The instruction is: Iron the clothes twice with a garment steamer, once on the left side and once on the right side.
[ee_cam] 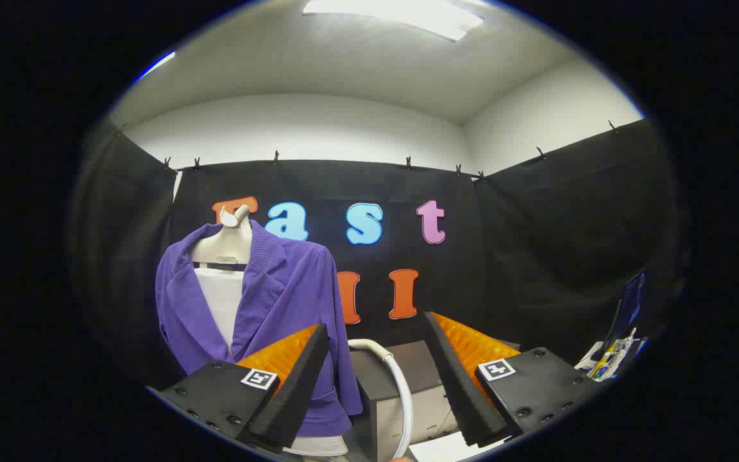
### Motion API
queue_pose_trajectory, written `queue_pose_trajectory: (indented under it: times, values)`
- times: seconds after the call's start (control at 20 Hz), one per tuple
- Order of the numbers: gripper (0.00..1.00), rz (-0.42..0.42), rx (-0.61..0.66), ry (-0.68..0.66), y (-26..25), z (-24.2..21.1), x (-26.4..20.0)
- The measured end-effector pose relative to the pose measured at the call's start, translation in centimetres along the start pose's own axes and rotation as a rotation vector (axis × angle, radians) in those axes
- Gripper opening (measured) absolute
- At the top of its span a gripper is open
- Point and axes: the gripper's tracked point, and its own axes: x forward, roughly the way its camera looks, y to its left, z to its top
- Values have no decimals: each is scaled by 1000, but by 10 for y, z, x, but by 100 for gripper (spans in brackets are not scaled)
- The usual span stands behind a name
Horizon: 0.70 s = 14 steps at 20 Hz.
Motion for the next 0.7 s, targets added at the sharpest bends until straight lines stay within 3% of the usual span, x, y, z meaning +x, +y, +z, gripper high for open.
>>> queue_pose_trajectory:
  times: [0.7]
  values:
    - [98, -5, 27, 16, 10, 0, -5]
